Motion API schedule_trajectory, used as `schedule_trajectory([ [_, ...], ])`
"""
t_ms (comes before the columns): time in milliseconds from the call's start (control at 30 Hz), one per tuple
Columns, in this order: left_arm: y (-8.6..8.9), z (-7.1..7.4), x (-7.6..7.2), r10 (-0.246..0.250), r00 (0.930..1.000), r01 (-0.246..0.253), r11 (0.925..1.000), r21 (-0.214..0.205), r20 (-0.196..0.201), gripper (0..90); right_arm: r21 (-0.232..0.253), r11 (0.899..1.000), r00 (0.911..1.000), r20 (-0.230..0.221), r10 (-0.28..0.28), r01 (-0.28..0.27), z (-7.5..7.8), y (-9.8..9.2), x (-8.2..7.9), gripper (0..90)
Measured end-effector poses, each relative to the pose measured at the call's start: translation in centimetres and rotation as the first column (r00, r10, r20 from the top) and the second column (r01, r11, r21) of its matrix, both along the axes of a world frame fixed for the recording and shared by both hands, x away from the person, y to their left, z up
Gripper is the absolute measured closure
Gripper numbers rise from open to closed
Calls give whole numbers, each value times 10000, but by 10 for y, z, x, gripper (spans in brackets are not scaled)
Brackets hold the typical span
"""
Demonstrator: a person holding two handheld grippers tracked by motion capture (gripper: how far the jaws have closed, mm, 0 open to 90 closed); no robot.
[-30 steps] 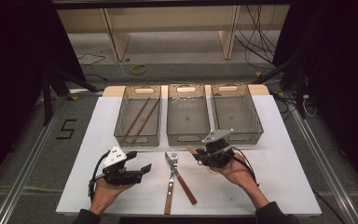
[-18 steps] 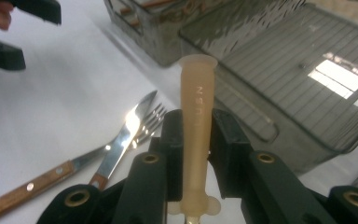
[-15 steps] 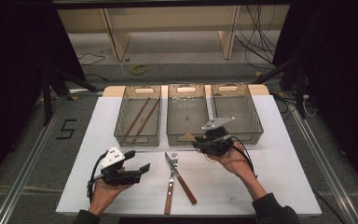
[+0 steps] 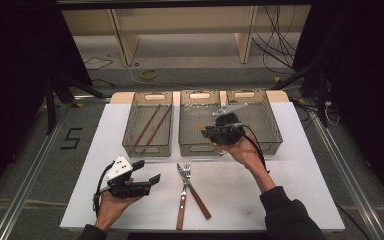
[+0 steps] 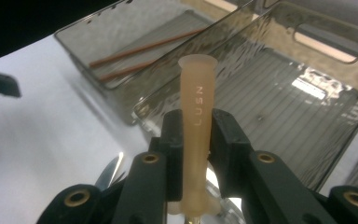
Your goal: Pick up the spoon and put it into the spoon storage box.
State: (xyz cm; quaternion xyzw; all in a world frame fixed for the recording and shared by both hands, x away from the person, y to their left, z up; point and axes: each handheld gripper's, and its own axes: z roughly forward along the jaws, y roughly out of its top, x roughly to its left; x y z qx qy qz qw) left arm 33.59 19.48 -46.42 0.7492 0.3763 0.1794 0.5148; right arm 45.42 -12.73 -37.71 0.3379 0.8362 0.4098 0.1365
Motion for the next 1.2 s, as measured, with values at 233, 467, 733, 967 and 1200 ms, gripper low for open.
schedule_trajectory([
  [233, 0, 0, 0, 19, 10000, -19, 10000, -1, 5, 200, 116, 9988, 9989, 29, -477, 477, 6, -1, 21, 764],
  [467, 0, 0, 1, 48, 10000, -48, 10000, -10, 51, 199, 266, 9966, 9969, 114, -779, 776, 10, -1, 34, 764],
  [733, 0, 0, 1, 65, 10000, -65, 10000, -44, 51, 199, 228, 9920, 9923, -54, -1240, 1241, 6, 0, 53, 764],
  [967, 0, 0, 1, 56, 10000, -56, 10000, -30, 70, 199, 102, 9896, 9896, -126, -1431, 1433, 5, 5, 63, 764],
  [1200, 1, 1, 1, 56, 10000, -55, 10000, -32, 79, 199, -198, 9872, 9870, -256, -1588, 1583, -4, 15, 73, 763],
])
